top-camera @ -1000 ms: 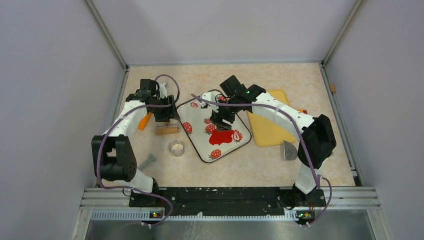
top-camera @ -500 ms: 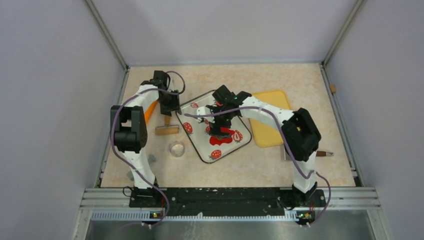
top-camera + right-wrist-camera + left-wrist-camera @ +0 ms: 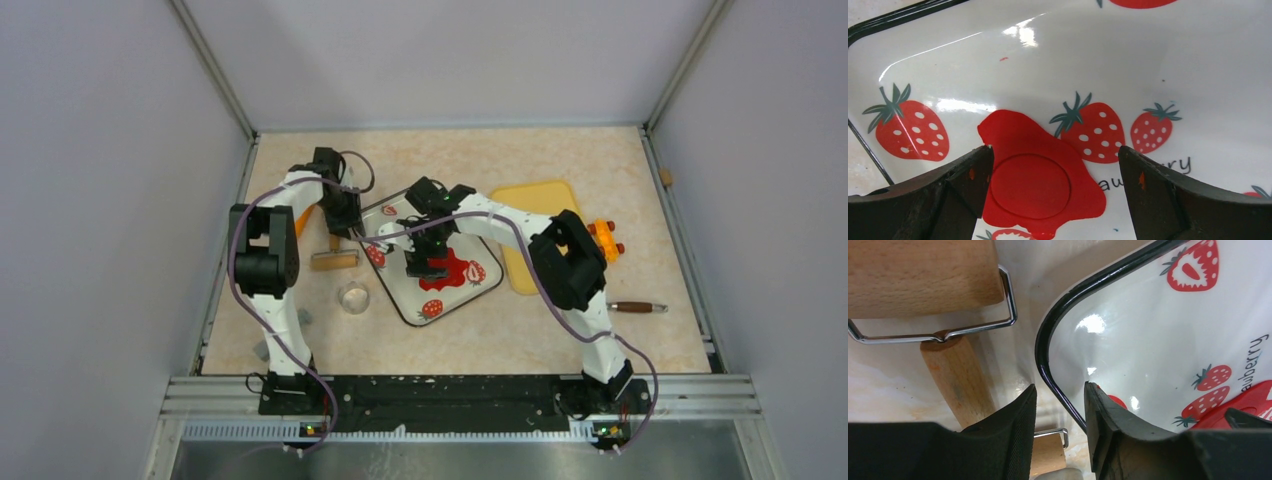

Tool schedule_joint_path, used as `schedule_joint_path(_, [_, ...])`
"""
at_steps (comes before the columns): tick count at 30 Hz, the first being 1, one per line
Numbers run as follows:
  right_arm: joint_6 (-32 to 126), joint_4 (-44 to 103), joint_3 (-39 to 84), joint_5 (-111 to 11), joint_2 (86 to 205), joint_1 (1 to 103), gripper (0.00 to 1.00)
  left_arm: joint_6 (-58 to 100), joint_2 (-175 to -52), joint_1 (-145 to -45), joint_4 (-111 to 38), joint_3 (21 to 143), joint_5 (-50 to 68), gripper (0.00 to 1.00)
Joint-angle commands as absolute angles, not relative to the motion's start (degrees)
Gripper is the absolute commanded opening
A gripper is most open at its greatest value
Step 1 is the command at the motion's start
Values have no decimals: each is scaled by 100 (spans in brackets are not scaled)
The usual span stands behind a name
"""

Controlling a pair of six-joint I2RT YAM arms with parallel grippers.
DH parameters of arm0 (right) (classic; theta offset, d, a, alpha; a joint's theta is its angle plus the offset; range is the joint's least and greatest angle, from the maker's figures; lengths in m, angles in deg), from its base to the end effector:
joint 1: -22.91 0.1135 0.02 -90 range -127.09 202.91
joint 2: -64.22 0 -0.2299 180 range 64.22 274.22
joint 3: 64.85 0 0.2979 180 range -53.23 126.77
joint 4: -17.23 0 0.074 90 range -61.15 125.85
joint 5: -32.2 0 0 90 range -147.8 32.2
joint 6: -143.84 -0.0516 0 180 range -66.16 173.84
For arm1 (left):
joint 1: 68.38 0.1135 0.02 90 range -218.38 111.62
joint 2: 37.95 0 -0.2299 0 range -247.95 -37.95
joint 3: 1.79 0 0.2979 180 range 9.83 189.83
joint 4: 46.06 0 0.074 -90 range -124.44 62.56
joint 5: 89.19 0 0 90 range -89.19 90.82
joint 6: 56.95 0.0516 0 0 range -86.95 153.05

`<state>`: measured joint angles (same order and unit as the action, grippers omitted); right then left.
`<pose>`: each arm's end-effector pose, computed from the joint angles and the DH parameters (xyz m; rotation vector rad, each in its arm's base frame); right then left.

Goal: Roll out the dumpling wrappers from the dough

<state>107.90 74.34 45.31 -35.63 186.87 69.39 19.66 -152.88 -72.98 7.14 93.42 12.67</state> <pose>0.3146 0.3595 0.1285 -2.1535 1.6651 0.4995 0.4317 -0.0454 0.1025 -0.1746 2.8531 -0.3603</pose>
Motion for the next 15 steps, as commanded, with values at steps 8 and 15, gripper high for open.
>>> schedule_joint_path(8, [10849, 7569, 4555, -3531, 18857, 7078, 95, 1976, -15300, -7352, 608, 9538, 1435, 43])
schedule_joint_path(15, [10797, 7631, 4473, -3563, 18926, 7115, 95, 1995, -15317, -7374, 603, 9542, 1479, 43])
